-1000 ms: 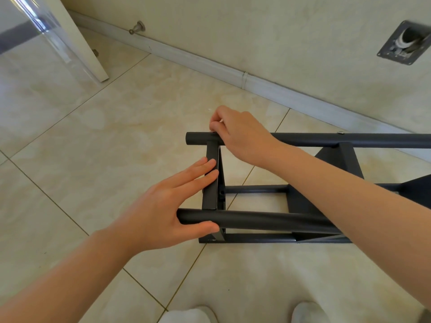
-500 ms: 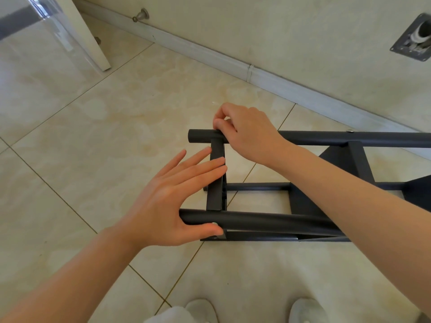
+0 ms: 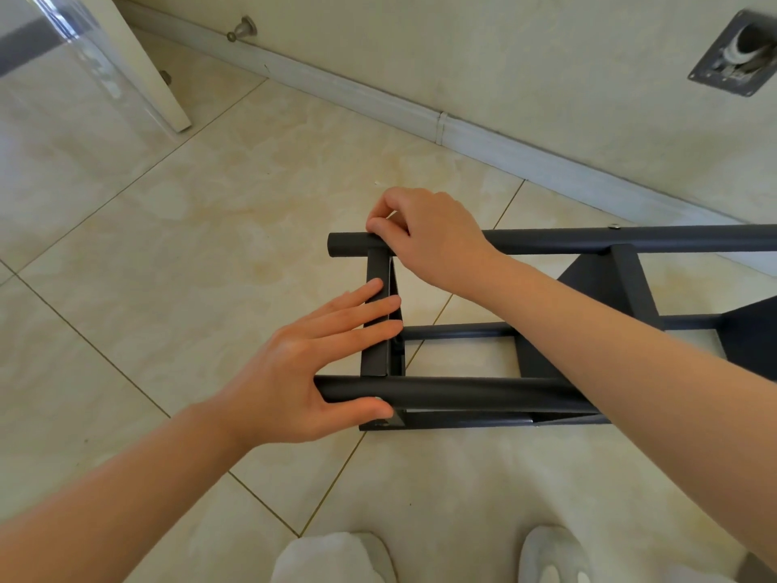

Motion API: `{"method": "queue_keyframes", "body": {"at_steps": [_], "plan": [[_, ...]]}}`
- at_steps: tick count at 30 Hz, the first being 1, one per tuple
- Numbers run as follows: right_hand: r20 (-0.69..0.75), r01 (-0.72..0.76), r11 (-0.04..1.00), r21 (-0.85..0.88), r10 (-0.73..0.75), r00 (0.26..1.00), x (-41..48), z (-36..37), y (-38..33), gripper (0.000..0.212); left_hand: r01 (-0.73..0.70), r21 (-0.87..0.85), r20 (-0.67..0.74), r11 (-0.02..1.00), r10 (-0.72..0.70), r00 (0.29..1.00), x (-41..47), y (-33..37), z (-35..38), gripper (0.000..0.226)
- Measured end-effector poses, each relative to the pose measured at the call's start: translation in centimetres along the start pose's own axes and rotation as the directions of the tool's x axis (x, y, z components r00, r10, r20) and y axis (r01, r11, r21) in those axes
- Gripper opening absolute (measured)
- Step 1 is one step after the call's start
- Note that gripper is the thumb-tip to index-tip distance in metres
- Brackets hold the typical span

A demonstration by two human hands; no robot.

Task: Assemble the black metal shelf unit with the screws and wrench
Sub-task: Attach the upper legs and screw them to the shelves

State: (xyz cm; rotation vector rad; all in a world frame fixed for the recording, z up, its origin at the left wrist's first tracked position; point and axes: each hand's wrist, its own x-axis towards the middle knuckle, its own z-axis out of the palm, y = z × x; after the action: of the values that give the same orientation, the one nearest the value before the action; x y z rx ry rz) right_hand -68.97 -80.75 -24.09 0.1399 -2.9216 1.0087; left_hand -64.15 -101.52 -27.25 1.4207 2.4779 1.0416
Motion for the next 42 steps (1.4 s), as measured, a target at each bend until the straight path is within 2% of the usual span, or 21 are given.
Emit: {"method": "queue_keyframes", "body": {"at_steps": [6,9,12,14,17,21,30,36,42], "plan": [[-0.012,0.019,0.997,0.074,-0.018,1.0,-0.3,-0.2,0.1,0.019,0.034,-0.062,0.011,0.997,-0.033,0.999,-0.6,-0.1,0.4,0.069],[-0.1,0.019,0.974,0.227,0.004,0.995,-0.9,-1.1,0.0,0.017,0.046,-0.089,0.011,0.995,-0.045,0.999,-0.8,-0.1,0.6,0.067],[-0.223,0.085,0.974,0.212,-0.037,0.974,-2.9,-2.3,0.1,0.015,0.055,-0.092,0.016,0.994,-0.053,0.998,-0.8,-0.2,0.6,0.067],[-0.254,0.09,0.976,0.196,-0.038,0.966,-4.8,-2.9,0.5,0.015,0.054,-0.099,0.01,0.994,-0.053,0.999,-0.9,-0.2,0.7,0.066],[-0.098,-0.025,0.963,0.269,0.053,0.994,-7.1,-3.4,1.6,0.016,0.052,-0.092,0.018,0.994,-0.051,0.999,-0.9,-0.1,0.7,0.067],[0.116,-0.152,0.943,0.297,0.122,0.986,-8.4,-3.0,2.8,0.012,0.05,-0.077,0.019,0.996,-0.049,0.999,-0.9,0.0,0.7,0.066],[0.5,-0.261,0.902,0.344,0.059,0.864,-6.4,-0.1,3.0,0.007,0.045,-0.049,0.038,0.998,-0.043,0.998,-0.9,0.2,0.6,0.066],[0.593,-0.276,0.886,0.372,0.002,0.805,-5.8,1.5,2.9,0.009,0.034,-0.053,0.022,0.998,-0.033,0.999,-0.9,0.0,0.8,0.066],[0.646,-0.365,0.843,0.396,0.027,0.763,-5.8,2.3,2.8,0.007,0.005,-0.042,0.007,0.999,-0.004,1.0,-0.8,-0.2,0.9,0.066]]}}
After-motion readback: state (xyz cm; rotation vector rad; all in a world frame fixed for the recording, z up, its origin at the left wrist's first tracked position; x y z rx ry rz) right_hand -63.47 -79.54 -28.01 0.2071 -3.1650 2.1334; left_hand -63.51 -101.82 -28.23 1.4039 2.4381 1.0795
